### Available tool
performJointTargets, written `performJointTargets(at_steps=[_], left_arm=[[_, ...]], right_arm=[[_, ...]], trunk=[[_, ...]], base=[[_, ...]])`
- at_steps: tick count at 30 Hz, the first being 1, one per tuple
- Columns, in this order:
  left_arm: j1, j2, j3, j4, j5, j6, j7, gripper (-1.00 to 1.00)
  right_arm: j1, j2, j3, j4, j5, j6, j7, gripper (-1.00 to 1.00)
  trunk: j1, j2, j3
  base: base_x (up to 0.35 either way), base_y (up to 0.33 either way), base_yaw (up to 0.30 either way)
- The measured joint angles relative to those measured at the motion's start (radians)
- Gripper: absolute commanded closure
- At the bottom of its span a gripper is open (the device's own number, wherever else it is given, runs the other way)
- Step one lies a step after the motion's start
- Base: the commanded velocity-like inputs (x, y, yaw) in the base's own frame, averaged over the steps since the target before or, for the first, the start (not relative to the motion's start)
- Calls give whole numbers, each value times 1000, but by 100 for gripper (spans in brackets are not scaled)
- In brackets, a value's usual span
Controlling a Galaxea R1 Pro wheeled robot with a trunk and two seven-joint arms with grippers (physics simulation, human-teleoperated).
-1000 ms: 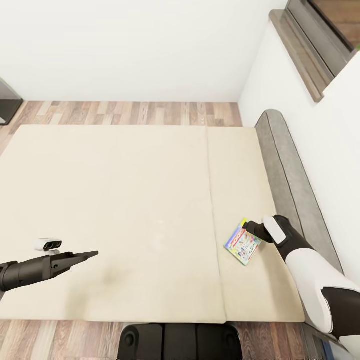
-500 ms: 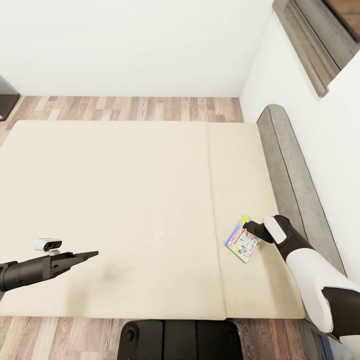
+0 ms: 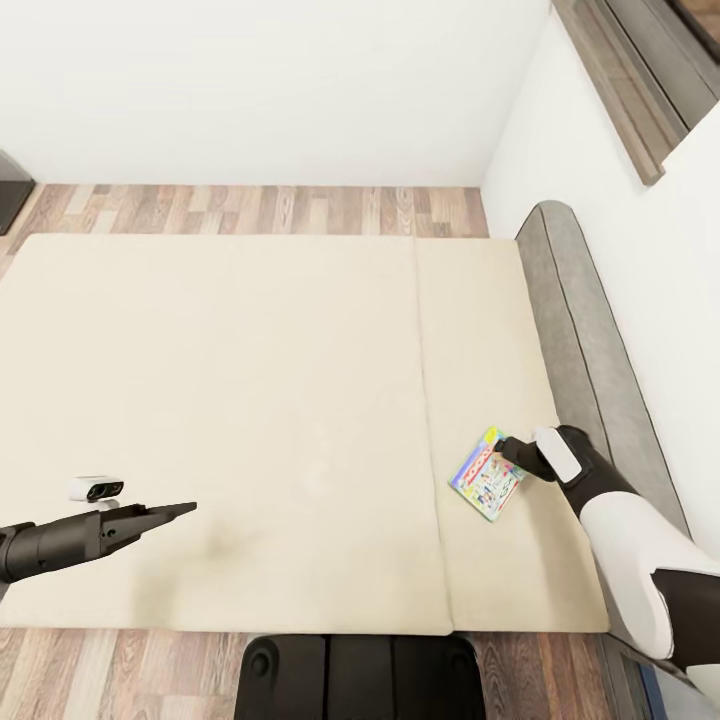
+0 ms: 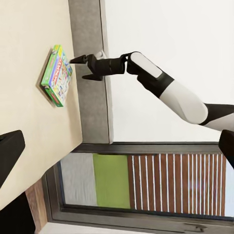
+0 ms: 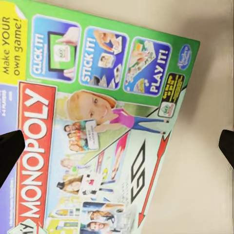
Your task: Put all the toys in the child's room - the three board games (two on the bed and one on the table), the two jigsaw puzzles on the table, and the tennis ball on the table - inside the toy box on the table in the child's room.
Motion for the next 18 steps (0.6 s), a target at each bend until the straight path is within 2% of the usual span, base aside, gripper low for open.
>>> performJointTargets(at_steps=[18], left_arm=[[0,-1,0,0,-1,0,0,-100]], right_arm=[[-11,-27,-12,0,-5,19,6,-100]], trunk=[[0,0,-2]], base=[[0,0,0]])
